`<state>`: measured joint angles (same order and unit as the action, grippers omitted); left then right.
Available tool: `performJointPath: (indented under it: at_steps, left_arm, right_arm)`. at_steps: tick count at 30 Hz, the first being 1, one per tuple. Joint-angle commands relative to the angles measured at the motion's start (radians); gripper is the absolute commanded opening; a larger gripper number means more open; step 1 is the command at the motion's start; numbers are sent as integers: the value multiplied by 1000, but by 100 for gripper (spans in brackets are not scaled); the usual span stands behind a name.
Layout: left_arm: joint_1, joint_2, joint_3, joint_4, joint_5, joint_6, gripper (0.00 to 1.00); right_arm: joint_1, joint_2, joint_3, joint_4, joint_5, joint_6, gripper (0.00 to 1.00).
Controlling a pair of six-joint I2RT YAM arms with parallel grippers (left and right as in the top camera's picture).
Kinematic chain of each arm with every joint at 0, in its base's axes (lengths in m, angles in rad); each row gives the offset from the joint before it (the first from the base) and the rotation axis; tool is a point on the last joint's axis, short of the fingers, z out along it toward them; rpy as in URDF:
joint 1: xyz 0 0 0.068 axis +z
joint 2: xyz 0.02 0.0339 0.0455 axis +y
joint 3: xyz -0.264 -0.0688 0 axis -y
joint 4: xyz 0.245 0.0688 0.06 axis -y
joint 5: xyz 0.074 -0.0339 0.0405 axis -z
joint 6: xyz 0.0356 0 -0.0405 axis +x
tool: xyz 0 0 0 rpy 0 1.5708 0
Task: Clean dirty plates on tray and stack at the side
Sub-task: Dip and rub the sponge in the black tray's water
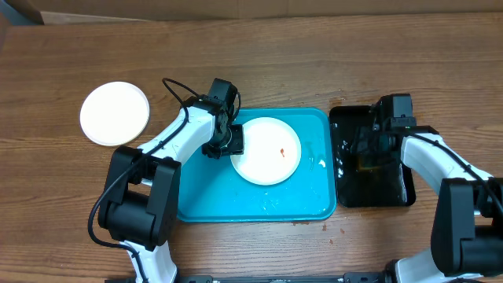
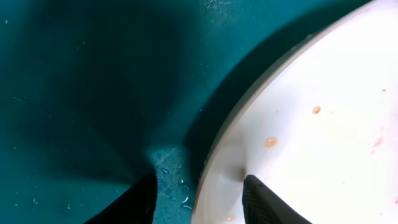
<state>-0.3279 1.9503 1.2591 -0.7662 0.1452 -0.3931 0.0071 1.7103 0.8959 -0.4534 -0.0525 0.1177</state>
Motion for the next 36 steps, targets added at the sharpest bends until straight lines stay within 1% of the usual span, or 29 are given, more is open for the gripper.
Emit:
performJointPath:
  at_steps: [1,2,4,5,6,7,8,10,13,18,19,20,21,22,23,24,25,26,27,29,33,34,35,36]
  left_arm:
    - [-7,8,-13,-3,-22,-7,47]
    - [-7,8,-13,-3,-22,-7,47]
    - [-7,8,-13,-3,-22,-7,47]
    - [-7,8,-13,-3,-22,-7,47]
    - [-8,8,-13,-3,-22,-7,47]
    - [-8,8,-13,-3,-22,-7,46]
    - [-7,8,-13,-3,-22,-7,47]
    - [-7,8,-13,-3,-22,-7,47]
    - [-8,8,-13,-3,-22,-7,47]
    - [-7,8,-13,-2,-22,-7,47]
    - [-7,8,-13,-2,-22,-7,47]
    - [-7,8,-13,-3,-22,-7,47]
    - [-8,8,-13,-2,-22,-7,47]
    - [-7,8,-13,-2,-22,-7,47]
    - [-8,8,-13,-2,-22,-7,47]
    - [-7,8,-13,0,-22,-7,47]
    - [-7,8,-13,0,-22,-7,47]
    - [-8,8,-13,0,-22,-7,47]
    - [-7,8,-13,0,-22,-7,47]
    - [-8,8,-13,0,-23,-7,47]
    - [-8,8,-13,0,-22,-7,47]
    - [-8,8,-13,0,-22,-7,47]
    - [-8,8,-13,0,-22,-7,47]
    - [-7,8,-13,0,-22,-7,47]
  right_arm:
    - [-2,7,-5,16,-1,7,24]
    - [-2,7,-5,19,-1,7,16]
    - [-2,7,-5,23,-1,5,15]
    - [-2,7,-5,26,-1,5,21]
    - [-2,7,-5,29,-1,5,52]
    - [-2,7,-5,33,-1,5,60]
    - [-2,7,-5,36,-1,5,63]
    - [-2,5,2,21,-1,5,62]
    - [-2,-7,35,-61,-2,5,59]
    - [-2,-26,51,-161,-2,8,58]
    - [-2,-25,49,-172,-1,7,53]
    - [-2,-25,44,-174,-1,6,44]
    - [-2,-25,39,-168,-1,3,25]
    - [-2,-24,36,-162,0,3,14]
    - [-2,-23,34,-153,-1,-8,11]
    - [-2,-23,34,-148,-1,-15,12]
    - [-2,-23,34,-142,-1,-14,29]
    - [-2,-23,34,-138,-2,-14,65]
    - [-2,-23,34,-138,-2,-14,73]
    - [-2,-23,34,-157,-2,-14,76]
    - [-2,-23,34,-241,-2,-13,75]
    - [-2,-23,34,-259,-2,-13,72]
    - [-2,-23,34,-269,-2,-12,66]
    - [-2,-23,34,-275,-3,-10,52]
